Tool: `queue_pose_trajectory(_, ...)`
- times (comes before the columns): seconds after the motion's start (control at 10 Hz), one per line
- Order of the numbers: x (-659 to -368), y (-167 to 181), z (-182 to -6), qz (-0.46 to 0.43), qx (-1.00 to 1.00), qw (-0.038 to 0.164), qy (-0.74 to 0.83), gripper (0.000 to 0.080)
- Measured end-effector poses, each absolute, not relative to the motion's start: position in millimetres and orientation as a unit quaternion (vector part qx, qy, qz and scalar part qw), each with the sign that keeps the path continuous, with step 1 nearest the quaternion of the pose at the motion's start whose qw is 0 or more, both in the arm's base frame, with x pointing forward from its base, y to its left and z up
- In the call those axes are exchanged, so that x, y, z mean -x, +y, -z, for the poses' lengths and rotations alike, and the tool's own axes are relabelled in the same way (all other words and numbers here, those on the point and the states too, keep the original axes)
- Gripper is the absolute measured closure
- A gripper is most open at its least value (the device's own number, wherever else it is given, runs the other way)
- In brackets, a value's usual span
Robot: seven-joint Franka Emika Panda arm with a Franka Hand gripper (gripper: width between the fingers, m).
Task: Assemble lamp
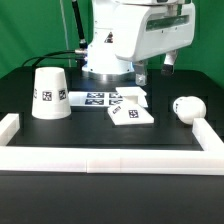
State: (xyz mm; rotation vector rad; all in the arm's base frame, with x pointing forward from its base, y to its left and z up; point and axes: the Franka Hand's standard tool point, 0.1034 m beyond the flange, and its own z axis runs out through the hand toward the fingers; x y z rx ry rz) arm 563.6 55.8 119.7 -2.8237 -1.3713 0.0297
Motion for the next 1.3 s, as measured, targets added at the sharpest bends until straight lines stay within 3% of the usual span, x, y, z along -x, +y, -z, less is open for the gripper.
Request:
queue_pose_trajectory(0.3, -562.3, 55.0, -119.1, -0.009, 0.903, 0.002, -0.429, 0.0100)
queue_pose_trajectory(0.7, -522.4, 39.2, -109.5, -0.011, 0.975, 0.001, -0.221, 0.0100)
queue_pose_trajectory(1.3, -511.7, 43.1, -104.0, -0.015, 1.000, 0.013, 0.001, 0.0100)
